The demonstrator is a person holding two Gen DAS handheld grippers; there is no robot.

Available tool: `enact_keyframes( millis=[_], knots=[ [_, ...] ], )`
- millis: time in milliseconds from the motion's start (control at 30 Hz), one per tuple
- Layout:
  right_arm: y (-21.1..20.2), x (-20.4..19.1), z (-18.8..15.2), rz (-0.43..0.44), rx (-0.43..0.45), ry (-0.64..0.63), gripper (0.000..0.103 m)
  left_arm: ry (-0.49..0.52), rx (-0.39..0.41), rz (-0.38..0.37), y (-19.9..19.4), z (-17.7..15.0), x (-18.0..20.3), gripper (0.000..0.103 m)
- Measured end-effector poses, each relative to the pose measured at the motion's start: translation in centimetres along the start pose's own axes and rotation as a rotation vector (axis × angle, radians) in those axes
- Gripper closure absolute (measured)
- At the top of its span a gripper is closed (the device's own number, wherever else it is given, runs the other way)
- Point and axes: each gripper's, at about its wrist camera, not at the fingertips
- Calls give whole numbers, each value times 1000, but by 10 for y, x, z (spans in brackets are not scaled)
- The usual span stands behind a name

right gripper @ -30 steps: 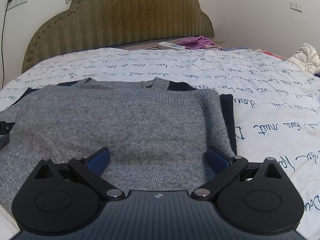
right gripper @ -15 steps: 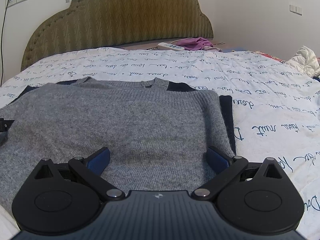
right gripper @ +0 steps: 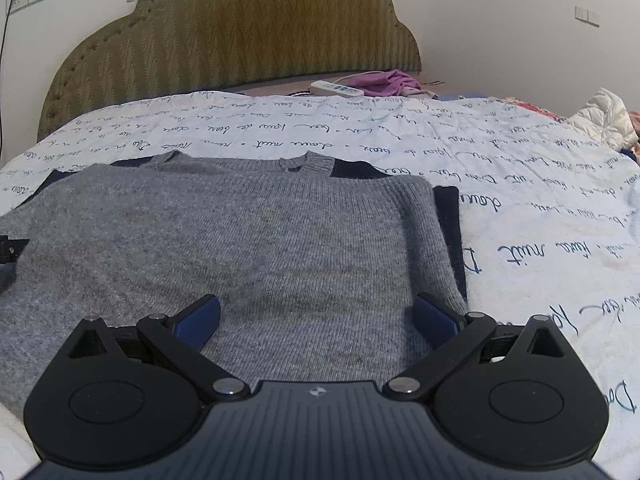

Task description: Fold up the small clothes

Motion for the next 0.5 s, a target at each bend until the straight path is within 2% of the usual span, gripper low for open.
enact_keyframes(
  millis=[200, 500],
  knots=[
    [-13, -8, -1, 1, -5, 26, 0, 15, -18, 2, -4, 4, 0, 0],
    [-33, -31, 4, 101, 4, 71, 0, 74, -30, -7, -15, 12, -6, 1]
  ],
)
Point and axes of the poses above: each gripper's, at about its wrist camera, not at the fingertips, and y roughly the way its jaws point, x to its right, z to its top, and after that the axes turned 10 degrees about y, right-handed
